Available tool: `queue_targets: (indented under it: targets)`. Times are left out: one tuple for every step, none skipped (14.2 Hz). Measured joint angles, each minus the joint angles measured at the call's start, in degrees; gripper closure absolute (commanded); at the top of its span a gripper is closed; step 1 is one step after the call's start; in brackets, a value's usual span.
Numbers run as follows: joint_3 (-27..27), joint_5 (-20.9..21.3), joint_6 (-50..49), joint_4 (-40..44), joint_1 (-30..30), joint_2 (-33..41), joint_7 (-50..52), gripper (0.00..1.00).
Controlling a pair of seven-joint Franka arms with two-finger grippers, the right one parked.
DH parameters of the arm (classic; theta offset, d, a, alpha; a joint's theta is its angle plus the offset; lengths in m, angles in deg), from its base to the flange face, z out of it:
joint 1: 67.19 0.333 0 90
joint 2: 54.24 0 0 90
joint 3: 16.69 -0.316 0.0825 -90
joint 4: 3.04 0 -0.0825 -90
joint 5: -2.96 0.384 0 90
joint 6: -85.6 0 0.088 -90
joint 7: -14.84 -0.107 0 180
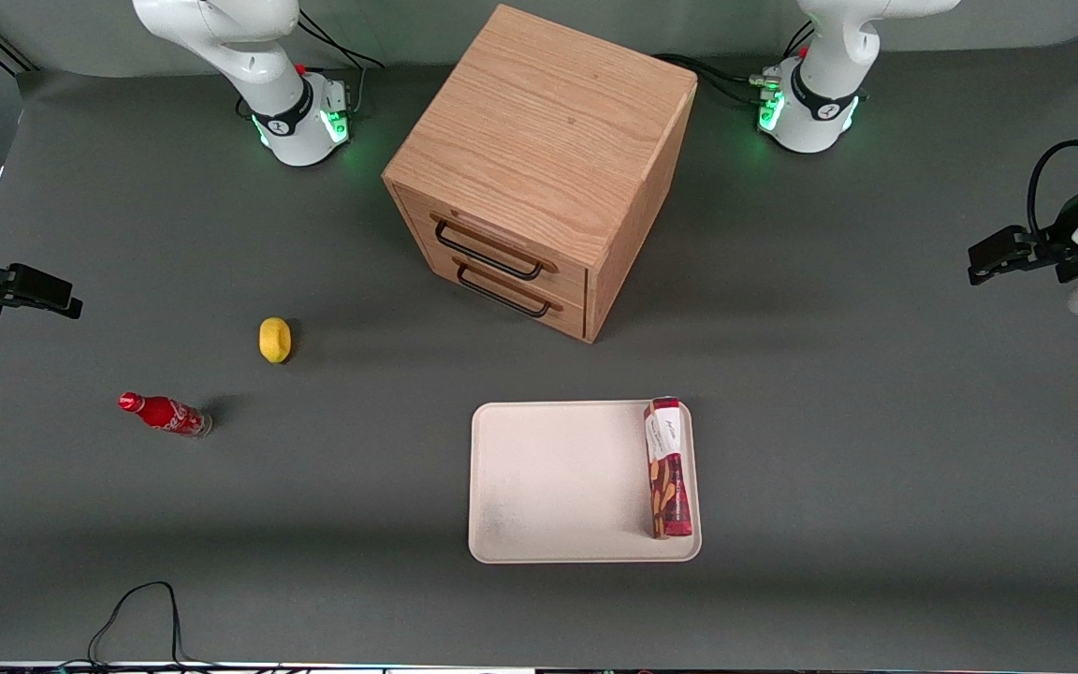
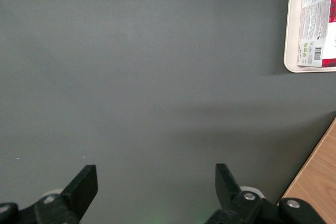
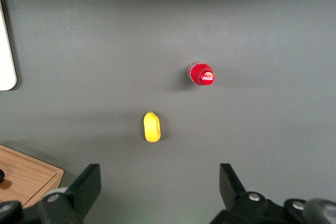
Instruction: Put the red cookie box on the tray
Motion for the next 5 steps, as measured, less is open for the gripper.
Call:
queue_targets:
  targets:
    - [0.00, -0.24, -0.05, 0.00, 0.00, 0.05, -0.06, 0.00]
    - [-0.01, -1.02, -0.06, 0.00, 0.00, 0.07, -0.09, 0.00]
    - [-0.01, -1.85, -0.07, 0.00, 0.00, 0.07, -0.11, 0.00]
    - [-0.01, -2.27, -0.07, 0.00, 0.00, 0.07, -0.13, 0.00]
    - [-0.01, -2.48, -0.07, 0.00, 0.00, 0.08, -0.16, 0.00]
